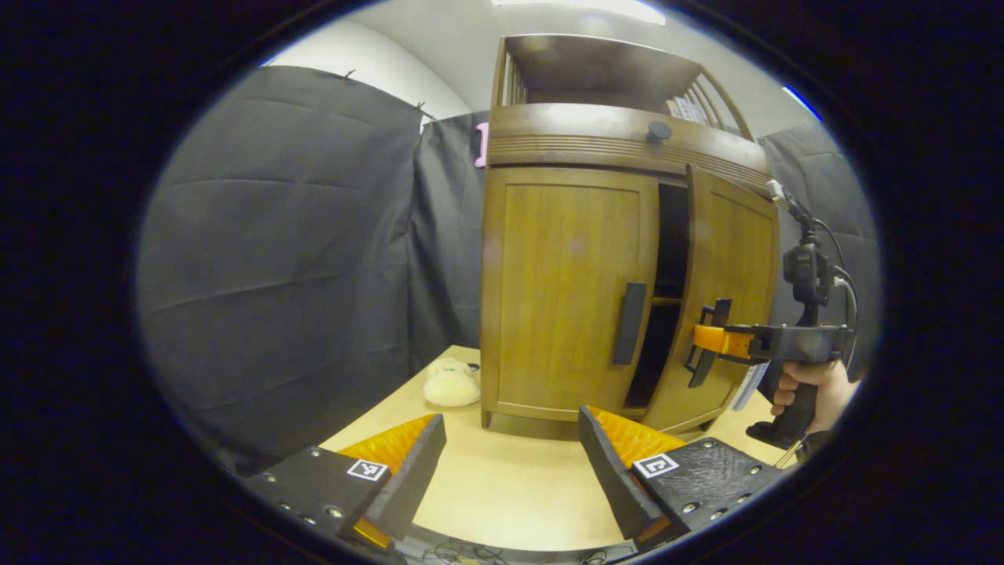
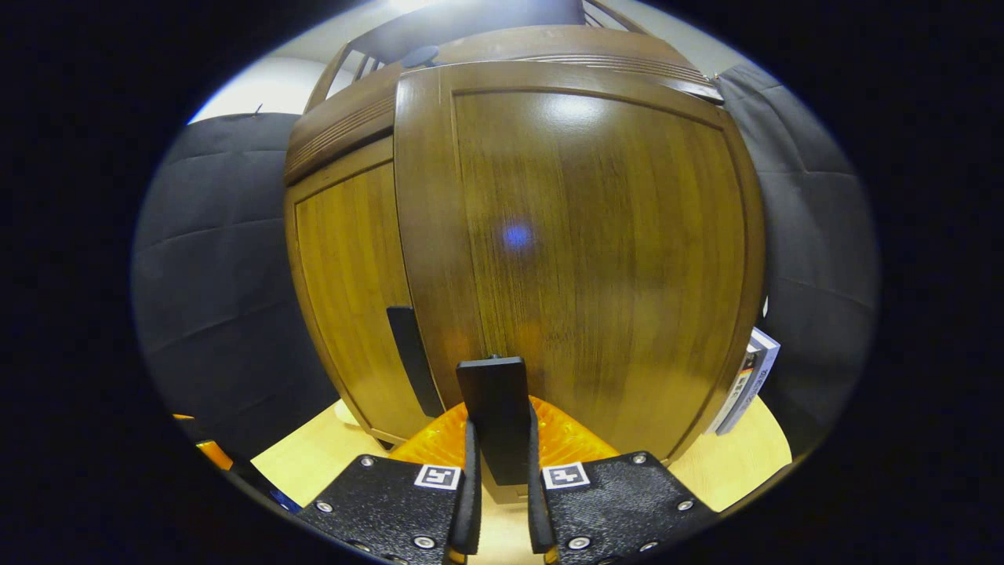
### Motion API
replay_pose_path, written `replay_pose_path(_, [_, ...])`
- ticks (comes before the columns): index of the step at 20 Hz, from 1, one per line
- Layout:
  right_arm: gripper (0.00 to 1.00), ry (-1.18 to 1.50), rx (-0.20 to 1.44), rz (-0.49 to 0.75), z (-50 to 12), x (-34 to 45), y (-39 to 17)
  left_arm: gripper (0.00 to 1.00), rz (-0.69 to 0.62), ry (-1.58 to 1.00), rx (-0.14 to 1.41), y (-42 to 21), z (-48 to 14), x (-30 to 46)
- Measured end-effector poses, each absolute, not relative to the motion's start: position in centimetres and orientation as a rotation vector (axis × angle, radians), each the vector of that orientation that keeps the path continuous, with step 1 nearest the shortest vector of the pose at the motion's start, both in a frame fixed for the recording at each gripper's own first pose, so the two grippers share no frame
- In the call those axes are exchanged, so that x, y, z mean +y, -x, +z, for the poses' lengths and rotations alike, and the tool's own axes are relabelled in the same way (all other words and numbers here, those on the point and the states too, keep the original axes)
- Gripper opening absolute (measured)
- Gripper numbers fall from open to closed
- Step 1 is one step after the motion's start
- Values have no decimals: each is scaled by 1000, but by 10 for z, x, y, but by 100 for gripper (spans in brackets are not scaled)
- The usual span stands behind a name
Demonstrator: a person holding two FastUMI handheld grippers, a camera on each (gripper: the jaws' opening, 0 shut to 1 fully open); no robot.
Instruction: Open the right door of the double-door shoe cabinet with the right hand, and open the left door with the left hand.
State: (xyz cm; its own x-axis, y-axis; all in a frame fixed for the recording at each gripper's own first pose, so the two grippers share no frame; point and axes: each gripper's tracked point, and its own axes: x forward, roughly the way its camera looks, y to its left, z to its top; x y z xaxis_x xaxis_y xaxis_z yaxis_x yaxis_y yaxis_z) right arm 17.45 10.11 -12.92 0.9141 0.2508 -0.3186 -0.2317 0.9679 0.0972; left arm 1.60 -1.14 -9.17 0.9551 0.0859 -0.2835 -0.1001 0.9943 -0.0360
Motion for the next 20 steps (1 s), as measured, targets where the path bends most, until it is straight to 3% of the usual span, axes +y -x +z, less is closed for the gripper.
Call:
replay_pose_path(12, [22, -47, 367, 186, -125, 91, -171, 100, -102, 69, 205, -26, -80, -26])
replay_pose_path(20, [21, -86, 375, 239, -121, 63, -143, 100, -74, 51, 238, -25, -89, -27])
